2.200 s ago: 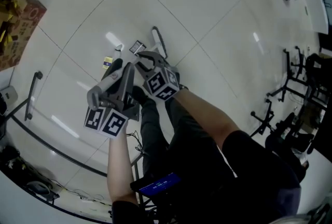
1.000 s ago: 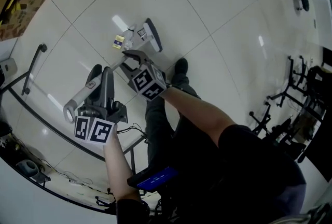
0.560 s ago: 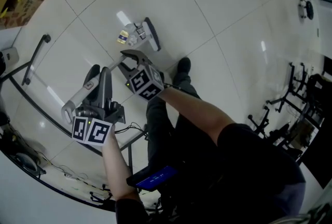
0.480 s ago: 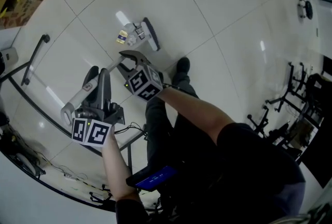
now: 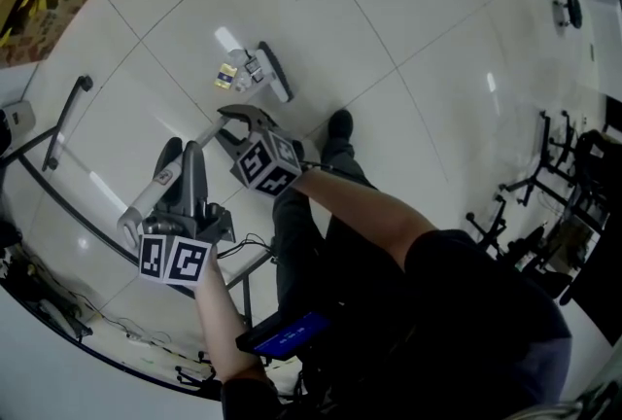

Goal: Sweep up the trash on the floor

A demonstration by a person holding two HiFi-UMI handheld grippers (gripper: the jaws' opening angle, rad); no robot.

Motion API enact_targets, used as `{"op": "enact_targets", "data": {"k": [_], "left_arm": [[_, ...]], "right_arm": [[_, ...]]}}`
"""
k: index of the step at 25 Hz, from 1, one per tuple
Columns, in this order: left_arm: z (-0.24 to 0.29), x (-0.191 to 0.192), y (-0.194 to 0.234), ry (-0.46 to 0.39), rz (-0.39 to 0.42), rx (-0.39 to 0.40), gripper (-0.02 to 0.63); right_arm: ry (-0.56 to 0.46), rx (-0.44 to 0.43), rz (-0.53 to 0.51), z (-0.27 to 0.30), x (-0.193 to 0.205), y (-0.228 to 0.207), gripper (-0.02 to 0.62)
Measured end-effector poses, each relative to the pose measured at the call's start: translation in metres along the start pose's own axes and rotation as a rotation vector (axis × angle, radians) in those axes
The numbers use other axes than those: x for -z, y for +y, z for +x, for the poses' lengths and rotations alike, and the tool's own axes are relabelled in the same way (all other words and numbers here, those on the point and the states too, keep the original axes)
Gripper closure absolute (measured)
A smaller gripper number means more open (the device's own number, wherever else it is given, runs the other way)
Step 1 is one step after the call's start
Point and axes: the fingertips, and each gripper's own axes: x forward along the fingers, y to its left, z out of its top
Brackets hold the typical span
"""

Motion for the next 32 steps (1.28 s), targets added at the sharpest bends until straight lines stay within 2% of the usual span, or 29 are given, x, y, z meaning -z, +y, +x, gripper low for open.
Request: {"op": "enact_targets", "data": {"k": [5, 12, 17, 20, 25, 32], "left_arm": [[0.014, -0.003, -0.023, 0.020, 0.003, 0.032, 0.492], [0.043, -0.016, -0.104, 0.068, 0.129, 0.168, 0.485], [0.047, -0.044, -0.140, 0.050, 0.112, 0.225, 0.485], [0.043, -0.061, -0.162, 0.024, 0.094, 0.262, 0.485], [0.036, -0.079, -0.215, -0.002, 0.119, 0.375, 0.485], [0.030, -0.099, -0.292, -0.068, 0.091, 0.543, 0.485]], "right_arm": [[0.000, 0.002, -0.017, -0.015, -0.003, -0.014, 0.456], [-0.025, 0.039, -0.015, -0.070, -0.024, -0.048, 0.457], [-0.052, 0.092, -0.009, -0.107, -0.052, -0.065, 0.457], [-0.059, 0.127, -0.064, -0.133, -0.072, -0.074, 0.457], [-0.058, 0.211, -0.172, -0.191, -0.104, -0.095, 0.456], [-0.068, 0.353, -0.263, -0.280, -0.135, -0.123, 0.456]]}}
